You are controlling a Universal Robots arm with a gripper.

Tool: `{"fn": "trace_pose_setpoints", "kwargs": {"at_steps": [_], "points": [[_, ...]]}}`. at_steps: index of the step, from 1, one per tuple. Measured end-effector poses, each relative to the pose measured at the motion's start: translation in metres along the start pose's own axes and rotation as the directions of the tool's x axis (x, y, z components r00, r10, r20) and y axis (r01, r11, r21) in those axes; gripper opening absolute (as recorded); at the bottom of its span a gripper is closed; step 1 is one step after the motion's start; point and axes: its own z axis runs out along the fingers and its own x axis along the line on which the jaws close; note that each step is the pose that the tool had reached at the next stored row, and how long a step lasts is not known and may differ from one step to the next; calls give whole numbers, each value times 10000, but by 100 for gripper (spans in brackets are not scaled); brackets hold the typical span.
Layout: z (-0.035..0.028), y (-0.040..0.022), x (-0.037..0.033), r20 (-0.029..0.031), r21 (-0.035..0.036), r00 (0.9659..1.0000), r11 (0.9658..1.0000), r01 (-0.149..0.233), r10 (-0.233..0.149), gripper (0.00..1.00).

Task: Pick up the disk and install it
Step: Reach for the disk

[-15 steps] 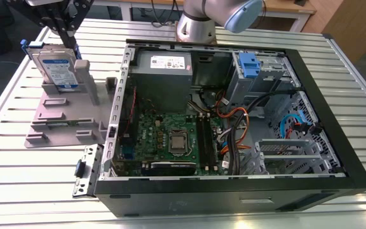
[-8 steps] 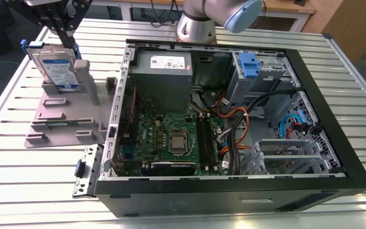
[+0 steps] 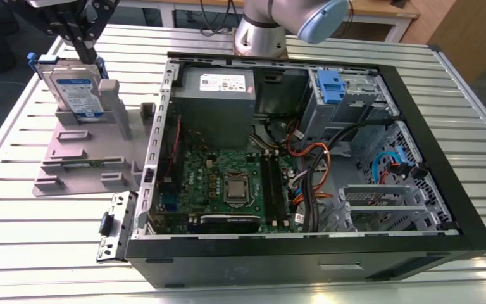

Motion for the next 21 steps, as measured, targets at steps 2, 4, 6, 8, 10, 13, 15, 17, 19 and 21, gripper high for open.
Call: {"fn": "trace_pose_setpoints", "kwargs": {"at_steps": [2,4,6,8,10,13,15,17,19,21], "points": [[-1,-1,9,0,0,10000,10000,0,0,10],[0,-1,16,0,0,10000,10000,0,0,10],[-1,-2,24,0,0,10000,10000,-1,1,10],[-1,-2,30,-1,1,10000,10000,0,0,10],[-1,-3,37,0,0,10000,10000,-1,1,10],[-1,-4,50,0,0,10000,10000,0,0,10],[-1,-4,57,0,0,10000,10000,0,0,10],[-1,-5,65,0,0,10000,10000,-1,1,10],[-1,-5,71,0,0,10000,10000,0,0,10],[-2,-6,78,0,0,10000,10000,-1,1,10]]}}
